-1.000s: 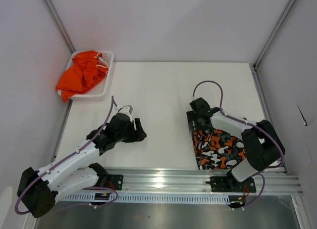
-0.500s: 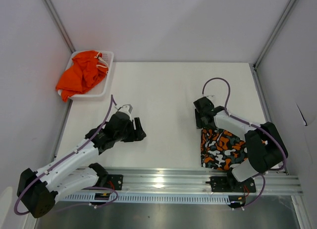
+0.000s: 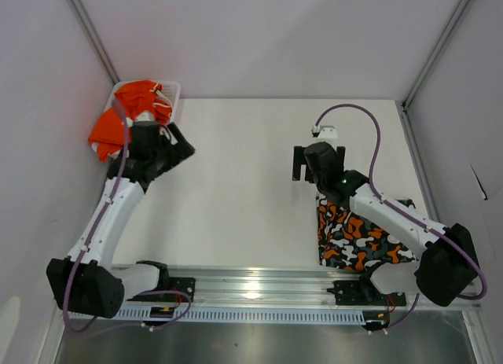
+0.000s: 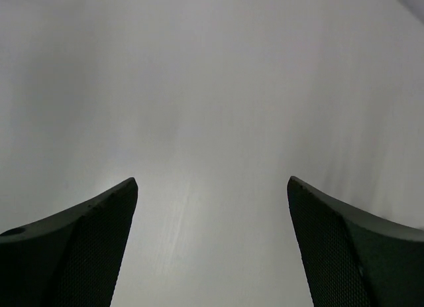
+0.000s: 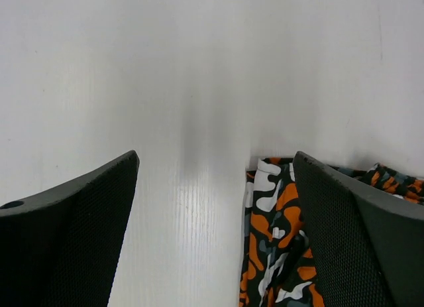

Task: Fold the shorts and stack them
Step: Grab the shorts from the pile

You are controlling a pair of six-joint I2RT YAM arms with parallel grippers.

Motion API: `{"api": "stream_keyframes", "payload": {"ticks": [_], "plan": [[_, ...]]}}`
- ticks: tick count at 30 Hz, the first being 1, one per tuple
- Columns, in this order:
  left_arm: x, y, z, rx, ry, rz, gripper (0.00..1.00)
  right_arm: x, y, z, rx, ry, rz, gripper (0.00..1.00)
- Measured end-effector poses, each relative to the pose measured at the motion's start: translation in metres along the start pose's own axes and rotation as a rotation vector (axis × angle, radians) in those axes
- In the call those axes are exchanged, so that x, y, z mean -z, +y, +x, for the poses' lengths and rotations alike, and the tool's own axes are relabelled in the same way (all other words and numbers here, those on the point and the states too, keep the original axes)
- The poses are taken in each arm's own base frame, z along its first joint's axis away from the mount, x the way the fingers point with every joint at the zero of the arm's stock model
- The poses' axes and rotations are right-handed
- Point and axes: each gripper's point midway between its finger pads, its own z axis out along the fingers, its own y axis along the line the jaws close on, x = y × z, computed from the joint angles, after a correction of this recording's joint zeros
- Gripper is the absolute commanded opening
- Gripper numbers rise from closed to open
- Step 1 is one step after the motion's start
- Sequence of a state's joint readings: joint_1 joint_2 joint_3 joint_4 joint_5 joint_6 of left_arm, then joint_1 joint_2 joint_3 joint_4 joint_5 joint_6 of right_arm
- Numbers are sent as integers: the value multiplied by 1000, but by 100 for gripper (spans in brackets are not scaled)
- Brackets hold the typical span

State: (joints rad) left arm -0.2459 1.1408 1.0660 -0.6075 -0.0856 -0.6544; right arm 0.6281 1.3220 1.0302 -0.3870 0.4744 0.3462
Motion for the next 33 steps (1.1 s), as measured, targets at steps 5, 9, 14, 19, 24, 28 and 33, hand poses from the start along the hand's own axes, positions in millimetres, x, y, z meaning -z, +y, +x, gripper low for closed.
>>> {"api": "stream_keyframes", "payload": {"ticks": [5,9,14,19,24,28,33], "plan": [[-15,69,-60,253,-81,-108,95,-9,9,46,34,-10,-11,99],[-23,84,-89,393,-108,-104,95,-12,15,73,52,-14,-31,99],[-38,62,-147,488,-185,-43,94,-15,23,75,15,-67,-64,99],[-71,71,-185,632,-256,-75,88,-15,34,82,-31,-98,-114,99],[-126,100,-200,750,-254,-165,86,-11,48,81,-46,-118,-163,99],[-166,119,-197,824,-217,-230,84,-10,51,79,-56,-127,-172,100],[-203,139,-184,904,-167,-313,82,-10,51,79,-62,-129,-169,99]]}}
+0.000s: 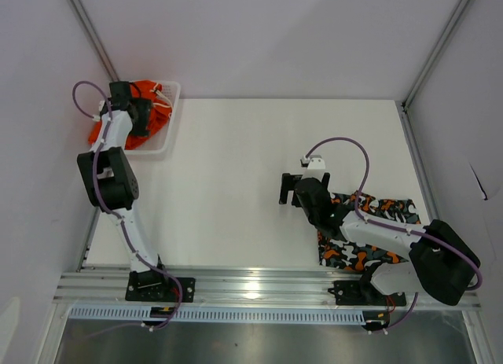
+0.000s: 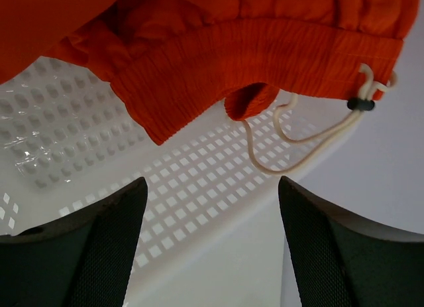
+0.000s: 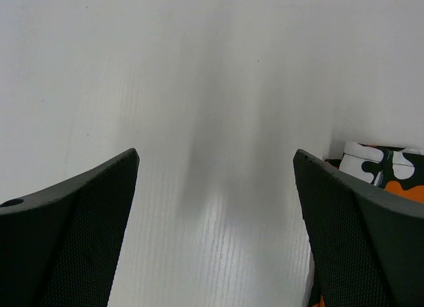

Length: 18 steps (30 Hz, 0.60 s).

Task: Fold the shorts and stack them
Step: Grab the shorts from the pile

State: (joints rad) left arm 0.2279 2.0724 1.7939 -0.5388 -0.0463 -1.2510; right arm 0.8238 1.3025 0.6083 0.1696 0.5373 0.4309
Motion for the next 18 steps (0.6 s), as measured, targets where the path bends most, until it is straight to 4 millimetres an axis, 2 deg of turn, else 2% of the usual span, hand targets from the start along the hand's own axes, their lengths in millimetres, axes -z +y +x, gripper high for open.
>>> {"api": "stream_keyframes", "payload": {"ticks": [6,10,11,12,14,15,18], "plan": [[-19,19,1,48,-13,-89,80,-2,0,3,3,9,6,99],[-35,19,-3,72,-30,-103,73,-2,-1,3,3,8,11,99],[-40,19,-4,75,-31,-105,68,-3,-2,3,2,7,13,99],[-46,20,-4,79,-32,-111,52,-3,-2,3,2,6,14,99],[-57,23,-5,87,-34,-122,35,-3,-3,3,2,3,20,100],[-62,24,-5,87,-35,-127,23,-3,-3,2,2,1,23,99],[-70,27,-6,85,-38,-134,0,-3,-4,2,2,0,26,100]]}}
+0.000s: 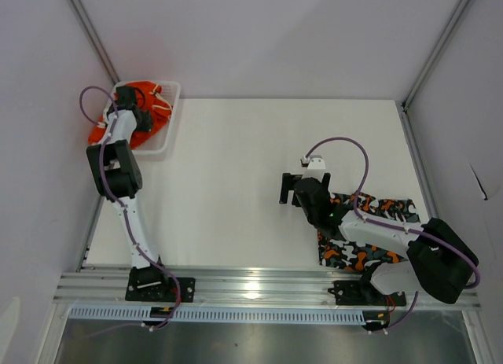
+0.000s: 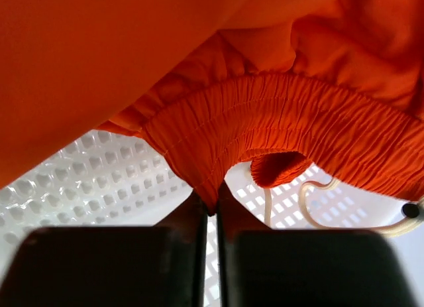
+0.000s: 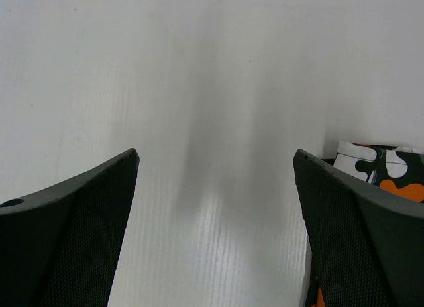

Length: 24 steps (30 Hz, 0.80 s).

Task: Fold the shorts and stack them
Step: Grab the shorts from the pile

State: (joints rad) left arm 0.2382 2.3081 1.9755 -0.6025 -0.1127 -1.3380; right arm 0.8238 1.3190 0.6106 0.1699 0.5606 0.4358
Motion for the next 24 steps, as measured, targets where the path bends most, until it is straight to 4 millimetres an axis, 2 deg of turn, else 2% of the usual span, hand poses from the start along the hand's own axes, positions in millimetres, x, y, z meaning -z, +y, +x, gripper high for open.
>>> {"api": "stream_keyframes", "payload": {"ticks": [9,11,14,16,19,24], "plan": [[9,-20,-10,-51,-43,70,0,0,0,0,1,-2,0,99],[21,-23,-11,-68,-60,91,0,0,0,-1,0,-3,-1,99],[53,-35,-13,-94,-90,151,0,0,1,-2,-2,-6,-3,100],[90,-47,-11,-122,-126,228,0,0,1,-2,-2,-7,-3,99],[158,-59,5,-178,-193,370,0,0,1,-3,-2,-10,-3,99],[306,-90,61,-343,-317,716,0,0,2,-7,-3,-26,-6,100]]}}
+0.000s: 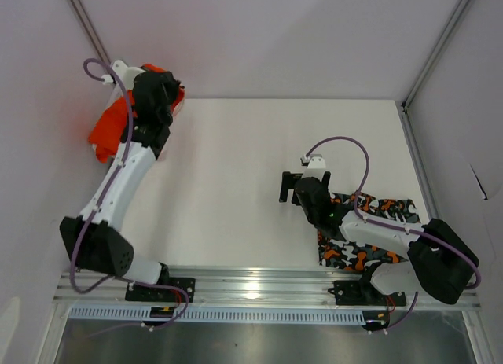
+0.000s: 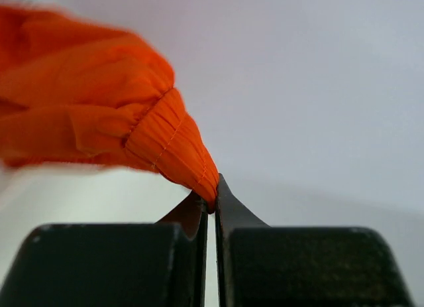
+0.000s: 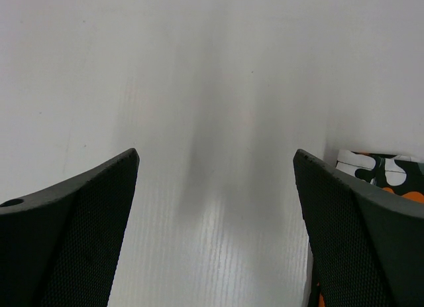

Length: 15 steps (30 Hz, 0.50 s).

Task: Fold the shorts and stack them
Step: Grab the shorts from the pile, then move the shorts to the center of the board

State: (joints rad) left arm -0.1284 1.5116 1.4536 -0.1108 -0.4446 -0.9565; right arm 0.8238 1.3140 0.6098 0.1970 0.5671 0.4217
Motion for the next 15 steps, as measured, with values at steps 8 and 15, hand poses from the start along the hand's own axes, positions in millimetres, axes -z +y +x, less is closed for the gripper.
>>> {"api": "stream_keyframes", "payload": {"ticks": [8,15], "plan": [[151,-121,-107,-32,-279,416,0,1,1,-3,2,-12,-13,99],[266,-151,-167,62,-332,658,0,8,0,-8,-17,-42,-29,99]]}}
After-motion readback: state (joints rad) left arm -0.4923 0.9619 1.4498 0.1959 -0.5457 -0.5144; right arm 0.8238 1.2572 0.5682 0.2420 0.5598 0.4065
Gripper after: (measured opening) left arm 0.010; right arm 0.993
